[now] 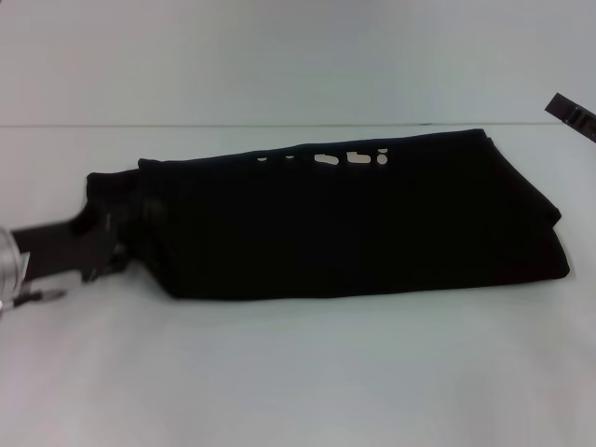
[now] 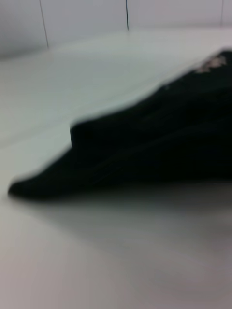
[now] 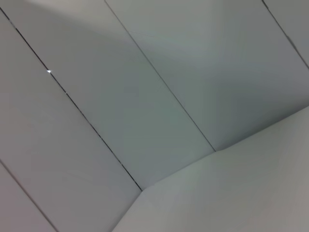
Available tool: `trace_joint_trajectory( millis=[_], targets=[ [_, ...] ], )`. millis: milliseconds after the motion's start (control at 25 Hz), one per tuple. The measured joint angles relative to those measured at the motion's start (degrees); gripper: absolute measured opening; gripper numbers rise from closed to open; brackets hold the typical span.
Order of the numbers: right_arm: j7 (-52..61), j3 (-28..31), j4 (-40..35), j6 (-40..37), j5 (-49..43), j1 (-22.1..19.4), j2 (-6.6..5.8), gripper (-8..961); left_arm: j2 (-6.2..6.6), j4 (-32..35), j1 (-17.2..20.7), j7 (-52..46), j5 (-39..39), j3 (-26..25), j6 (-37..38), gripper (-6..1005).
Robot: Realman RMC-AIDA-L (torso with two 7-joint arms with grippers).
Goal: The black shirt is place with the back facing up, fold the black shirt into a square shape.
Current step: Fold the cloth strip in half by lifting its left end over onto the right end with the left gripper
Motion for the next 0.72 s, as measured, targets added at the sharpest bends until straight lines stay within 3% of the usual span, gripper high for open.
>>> trace_joint_trajectory(
  millis=[240, 720],
  targets=[
    [0.00, 0.04, 0.01, 0.63, 0.01, 0.17, -0.02, 719, -0.08, 0.03, 1.30, -2.00, 3.59, 0.46, 0.17, 731],
    [0.70, 0.21, 0.09, 0.42, 0.14, 0.44, -0.02, 719, 0.26, -1.21, -2.45, -2.20, 4.80, 2.03, -6.65, 705]
  ],
)
